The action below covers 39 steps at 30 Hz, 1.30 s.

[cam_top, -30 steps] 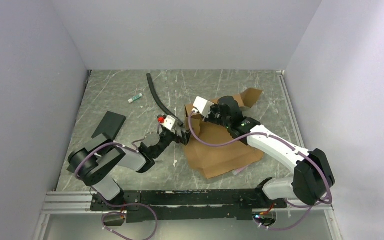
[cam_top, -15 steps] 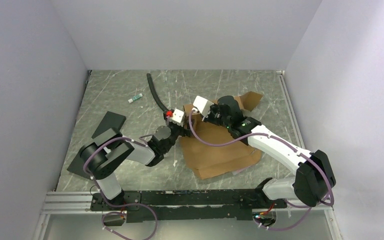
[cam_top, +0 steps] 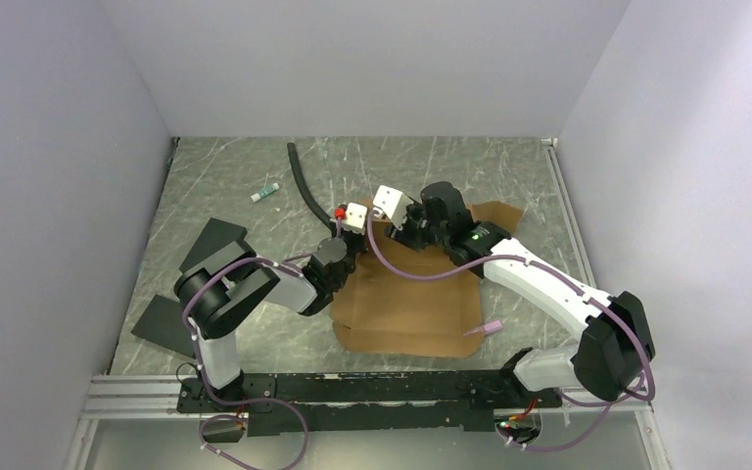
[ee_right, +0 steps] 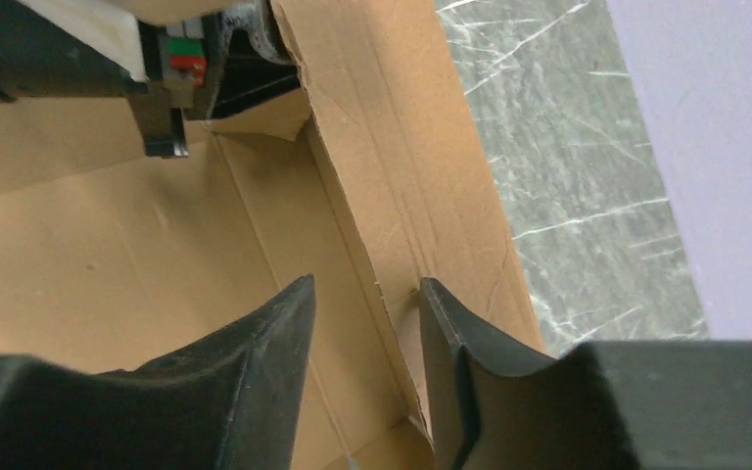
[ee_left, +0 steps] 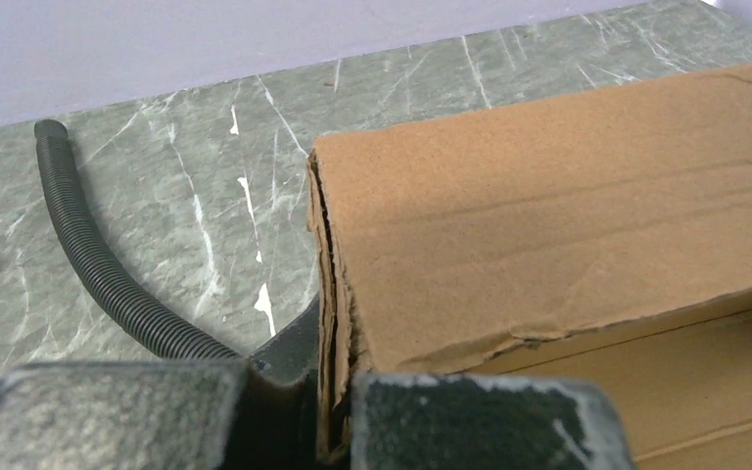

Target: Fold the paper box

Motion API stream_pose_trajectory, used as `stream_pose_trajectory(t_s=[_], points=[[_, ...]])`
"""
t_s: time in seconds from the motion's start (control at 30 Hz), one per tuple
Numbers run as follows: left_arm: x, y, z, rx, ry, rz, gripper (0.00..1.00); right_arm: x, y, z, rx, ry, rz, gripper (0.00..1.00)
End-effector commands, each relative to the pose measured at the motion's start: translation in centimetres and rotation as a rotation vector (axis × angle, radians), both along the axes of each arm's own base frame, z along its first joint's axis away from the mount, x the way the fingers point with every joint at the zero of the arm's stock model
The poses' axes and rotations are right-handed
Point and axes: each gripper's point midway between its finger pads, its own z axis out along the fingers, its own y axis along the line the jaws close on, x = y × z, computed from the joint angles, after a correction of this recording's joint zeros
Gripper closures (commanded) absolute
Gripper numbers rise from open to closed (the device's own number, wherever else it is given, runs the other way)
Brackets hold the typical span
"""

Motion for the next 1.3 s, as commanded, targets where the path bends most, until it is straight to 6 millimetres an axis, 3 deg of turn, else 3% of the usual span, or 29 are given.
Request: stream_pose_trajectory(t_s=[0.0,0.1,0.2,0.33,0.5,0.7,1.0,1.1,1.2,1.27], points=[[0.1,0.7,0.4,0.033,-0.019,0.048,1.0,-0.9,0.9,2.9,0.046,0.048,0.048,0.48],[-0.1,0.8,0.8,0.039,-0.009,0.049,1.0,-1.0,0.4,4.6,0.068,0.05,0.052,0.34],[-0.3,0.6,0.9,0.042,0.003,0.028,0.98,-0.4,-0.8,4.6,0.07,0.044,0.02,0.28],[-1.1,0.8,0.7,0.039,0.019,0.007,0.79,0.5,-3.1,4.4,0.111,0.075,-0.032,0.28],[-2.5,0.9,0.4,-0.013,0.059,-0.037,0.58,0.1,-4.3,4.0,0.155,0.096,-0.025,0.28],[-3.7,0.9,0.9,-0.034,0.082,-0.088,0.42,-0.2,-4.7,3.4,0.173,0.12,-0.025,0.28],[-3.2,0.8,-2.0,0.006,0.123,-0.067,0.41,-0.4,-5.1,3.6,0.203,0.126,-0.026,0.27],[-2.5,1.1,-3.1,0.026,0.126,-0.024,0.46,-0.5,-5.0,3.5,0.207,0.131,-0.022,0.27],[-1.5,1.6,-3.6,0.044,0.103,0.036,0.57,-0.5,-4.9,3.3,0.209,0.14,-0.017,0.27],[-0.9,1.4,-3.7,0.056,0.085,0.053,0.74,-0.5,-4.8,3.1,0.21,0.148,-0.012,0.27]])
